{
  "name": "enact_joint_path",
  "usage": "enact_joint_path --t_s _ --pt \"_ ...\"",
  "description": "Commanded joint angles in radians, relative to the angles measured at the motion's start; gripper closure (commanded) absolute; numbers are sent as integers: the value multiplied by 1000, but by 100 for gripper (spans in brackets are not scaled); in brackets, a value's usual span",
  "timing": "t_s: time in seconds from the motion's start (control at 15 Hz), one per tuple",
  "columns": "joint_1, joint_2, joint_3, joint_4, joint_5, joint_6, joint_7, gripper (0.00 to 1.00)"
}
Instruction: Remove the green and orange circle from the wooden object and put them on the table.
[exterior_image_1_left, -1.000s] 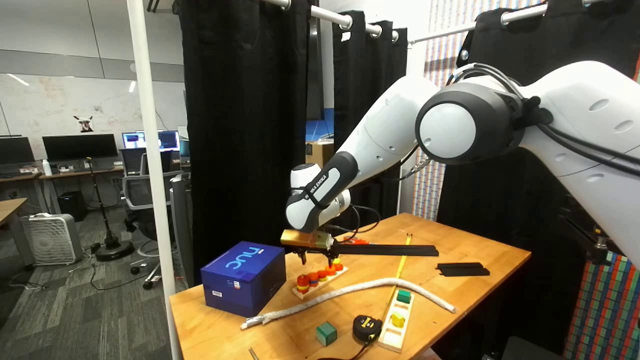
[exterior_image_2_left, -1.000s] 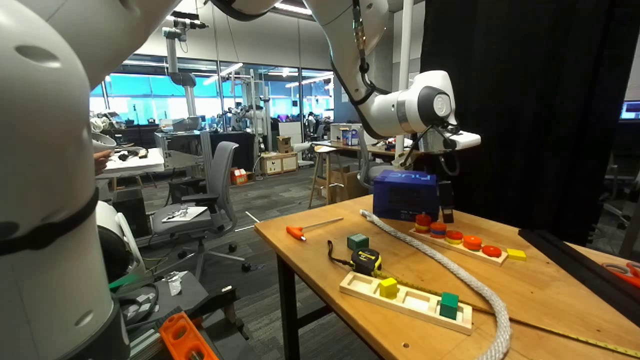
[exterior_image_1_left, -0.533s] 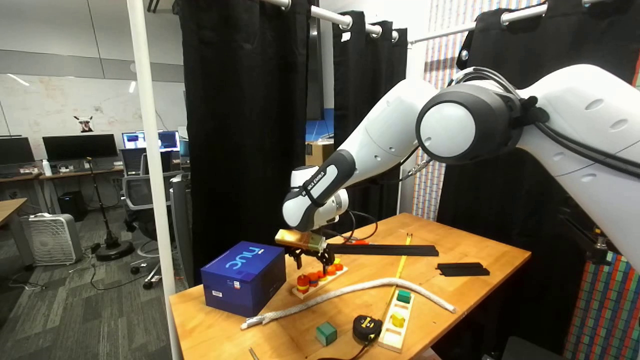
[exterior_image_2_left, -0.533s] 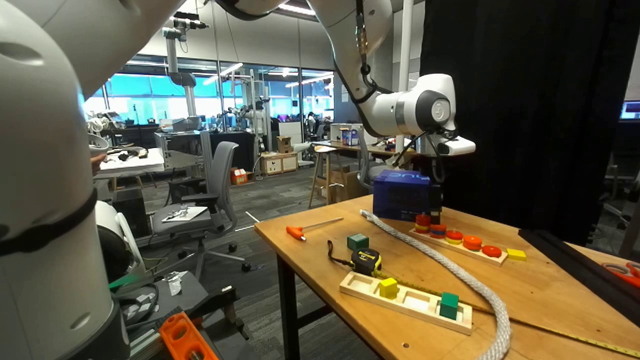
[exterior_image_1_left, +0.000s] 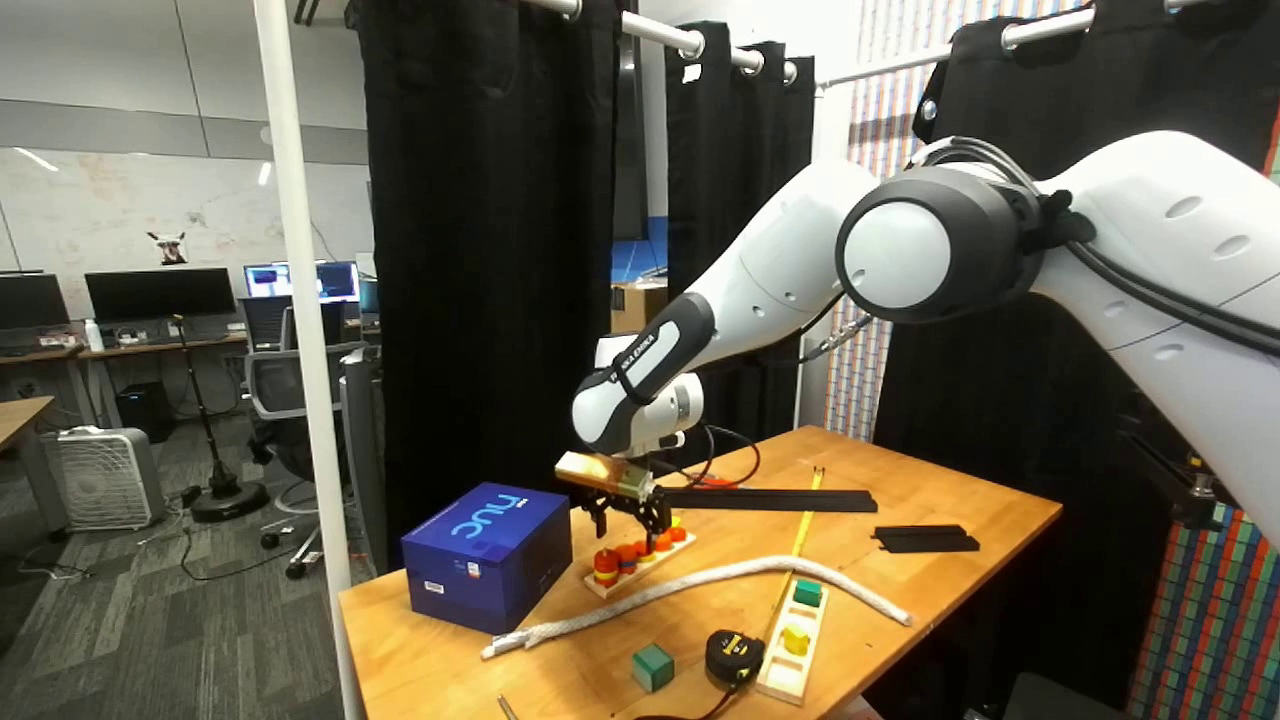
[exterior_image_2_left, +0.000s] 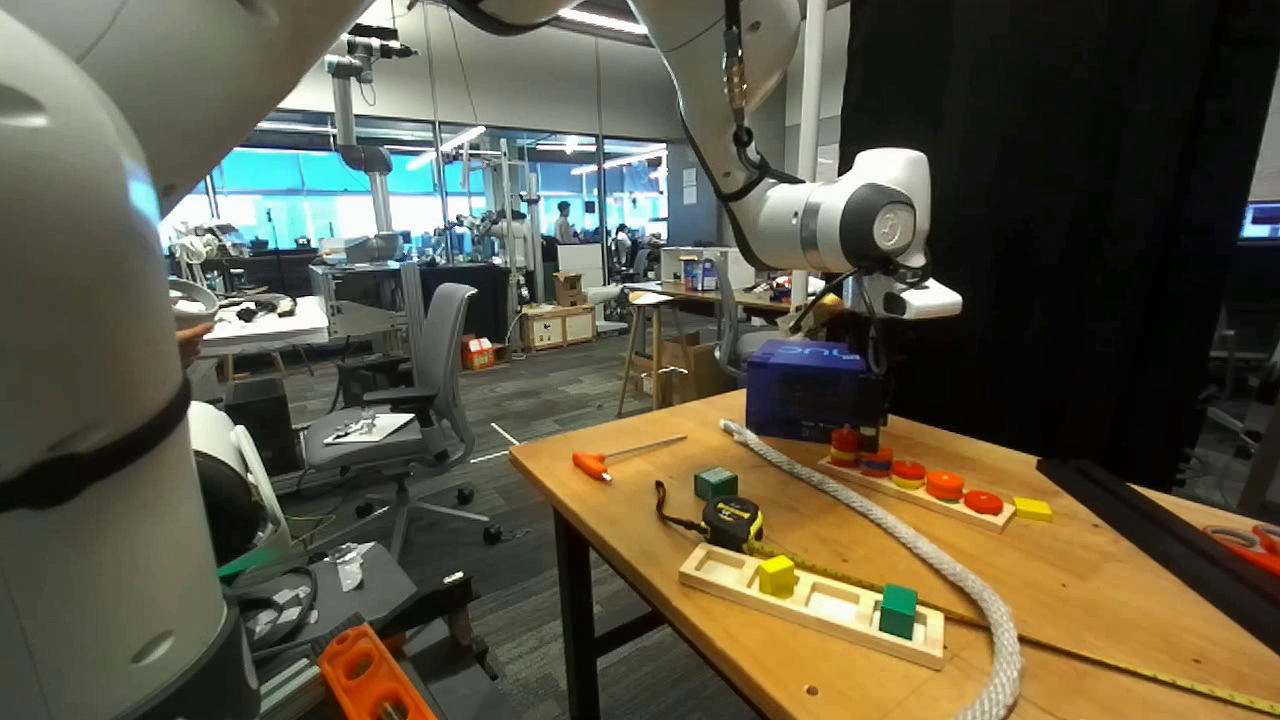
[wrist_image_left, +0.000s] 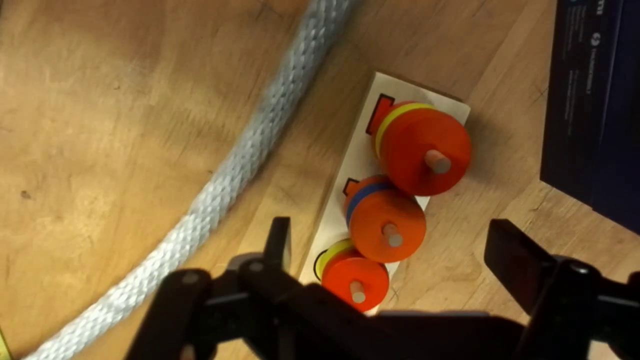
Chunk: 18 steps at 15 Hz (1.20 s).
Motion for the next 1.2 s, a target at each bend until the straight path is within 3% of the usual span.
enact_joint_path --t_s 0.0,1.13 --pt "-27 3 17 10 33 10 -6 0" --pt "-35 42 33 37 37 -6 -8 0"
